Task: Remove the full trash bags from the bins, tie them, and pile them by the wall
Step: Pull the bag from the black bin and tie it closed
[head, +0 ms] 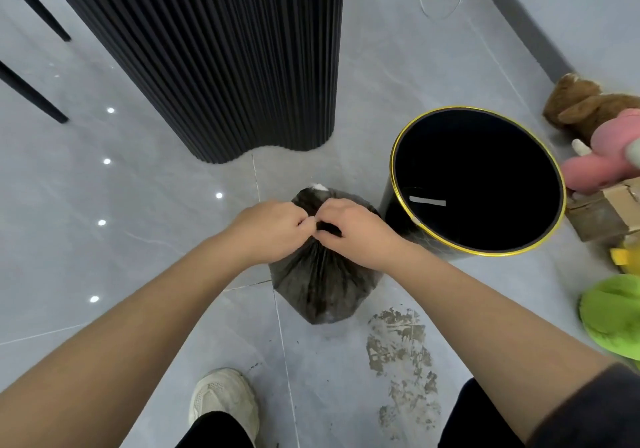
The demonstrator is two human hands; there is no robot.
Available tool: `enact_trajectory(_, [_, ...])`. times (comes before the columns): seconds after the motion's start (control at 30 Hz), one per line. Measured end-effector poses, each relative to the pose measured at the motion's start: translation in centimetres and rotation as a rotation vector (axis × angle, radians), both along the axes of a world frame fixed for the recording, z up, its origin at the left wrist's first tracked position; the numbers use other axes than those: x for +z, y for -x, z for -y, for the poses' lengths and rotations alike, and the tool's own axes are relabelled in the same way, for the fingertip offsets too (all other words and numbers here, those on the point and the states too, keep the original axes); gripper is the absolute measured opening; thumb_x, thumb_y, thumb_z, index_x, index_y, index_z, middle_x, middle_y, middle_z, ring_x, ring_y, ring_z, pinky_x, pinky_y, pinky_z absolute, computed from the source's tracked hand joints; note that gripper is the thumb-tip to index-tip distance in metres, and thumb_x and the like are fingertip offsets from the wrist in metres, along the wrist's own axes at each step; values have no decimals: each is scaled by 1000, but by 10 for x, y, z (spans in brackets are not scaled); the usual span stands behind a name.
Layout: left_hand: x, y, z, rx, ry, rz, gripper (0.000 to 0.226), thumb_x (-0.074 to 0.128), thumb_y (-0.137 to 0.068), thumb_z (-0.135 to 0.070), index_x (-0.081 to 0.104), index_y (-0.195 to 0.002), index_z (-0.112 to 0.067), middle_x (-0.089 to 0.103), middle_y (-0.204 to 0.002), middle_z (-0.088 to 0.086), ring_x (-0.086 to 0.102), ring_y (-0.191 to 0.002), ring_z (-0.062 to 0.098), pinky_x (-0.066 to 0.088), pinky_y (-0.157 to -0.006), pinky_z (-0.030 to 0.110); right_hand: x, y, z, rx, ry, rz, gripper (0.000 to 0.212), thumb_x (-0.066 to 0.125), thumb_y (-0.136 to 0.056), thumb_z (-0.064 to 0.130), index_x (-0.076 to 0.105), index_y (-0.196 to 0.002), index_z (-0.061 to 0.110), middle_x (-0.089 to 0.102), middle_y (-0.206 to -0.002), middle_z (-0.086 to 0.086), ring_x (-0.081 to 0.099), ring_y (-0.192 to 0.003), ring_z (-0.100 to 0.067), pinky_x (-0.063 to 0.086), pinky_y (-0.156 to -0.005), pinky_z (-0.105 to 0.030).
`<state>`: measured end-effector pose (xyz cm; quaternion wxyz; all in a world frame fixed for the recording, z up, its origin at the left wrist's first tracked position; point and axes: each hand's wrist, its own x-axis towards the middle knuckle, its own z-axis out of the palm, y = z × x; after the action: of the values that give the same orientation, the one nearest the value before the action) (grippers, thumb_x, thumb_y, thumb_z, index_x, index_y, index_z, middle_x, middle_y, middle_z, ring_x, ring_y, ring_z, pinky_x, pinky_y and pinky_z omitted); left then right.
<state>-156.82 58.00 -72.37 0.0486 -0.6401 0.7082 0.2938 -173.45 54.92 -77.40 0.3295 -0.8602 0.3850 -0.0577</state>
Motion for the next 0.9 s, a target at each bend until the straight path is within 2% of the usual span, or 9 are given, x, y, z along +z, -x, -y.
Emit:
enact_trajectory(0.1, [10, -3, 2, 22, -23, -29, 47, 32, -99, -35, 39, -58, -14, 43, -59, 1, 43, -60, 17, 31, -54, 33, 0, -2, 0, -49, 310, -56, 25, 57, -88, 40, 69, -102, 23, 59, -113, 8, 47, -111, -19, 31, -87, -37])
enact_trajectory(0.17, [17, -4, 2, 41, 2, -42, 46, 34, -99, -34, 41, -61, -11, 44, -59, 2, 43, -60, 18, 31, -56, 34, 3, -6, 0, -58, 395, -44, 23, 59, -85, 39, 70, -95, 21, 62, -104, 6, 51, -106, -21, 30, -85, -38])
enact_trajectory(0.27, [22, -5, 1, 82, 12, -82, 43, 38, -99, -31, 45, -65, -6, 45, -61, 5, 45, -64, 20, 33, -58, 34, 10, -13, -4, -56, 369, -58, 23, 55, -89, 38, 64, -93, 17, 63, -85, 1, 57, -88, -23, 35, -73, -36])
enact_trajectory(0.4, [25, -6, 1, 132, 6, -106, 38, 43, -97, -30, 54, -69, -7, 49, -62, 2, 44, -59, 14, 33, -55, 29, 11, -18, -11, -164, 300, -15, 20, 52, -90, 41, 55, -99, 23, 63, -80, 4, 59, -72, -20, 30, -54, -29])
enact_trajectory(0.53, [25, -6, 1, 122, 15, -70, 36, 43, -97, -35, 61, -76, -12, 55, -67, 1, 50, -65, 17, 38, -59, 32, 9, -19, -10, -197, 272, -39, 21, 53, -90, 38, 61, -87, 19, 49, -78, 5, 50, -77, -17, 31, -59, -30])
enact_trajectory(0.63, [27, -6, 2, 129, 17, -41, 37, 41, -97, -35, 61, -78, -10, 54, -67, 1, 48, -62, 16, 37, -58, 33, 8, -17, -8, -180, 196, 3, 23, 58, -87, 34, 52, -76, 16, 50, -81, -1, 47, -77, -18, 35, -63, -32])
enact_trajectory(0.7, [27, -6, 3, 124, 7, -23, 37, 40, -97, -35, 62, -80, -11, 55, -69, 1, 47, -62, 15, 37, -58, 32, 10, -17, -9, -211, 144, -26, 24, 56, -88, 37, 45, -79, 18, 52, -73, 1, 48, -66, -22, 35, -56, -32])
enact_trajectory(0.77, [28, -6, 4, 118, -1, -12, 38, 39, -98, -36, 63, -82, -12, 57, -73, 2, 48, -64, 15, 37, -58, 32, 12, -16, -10, -211, 214, -74, 25, 53, -88, 44, 46, -90, 20, 52, -68, 4, 47, -60, -21, 34, -53, -31])
enact_trajectory(0.9, [29, -8, 7, 113, 8, -12, 39, 38, -99, -36, 62, -83, -10, 55, -71, 2, 49, -67, 17, 37, -59, 33, 14, -15, -9, -128, 306, -112, 29, 51, -91, 47, 59, -90, 19, 52, -72, 5, 55, -69, -21, 25, -48, -29])
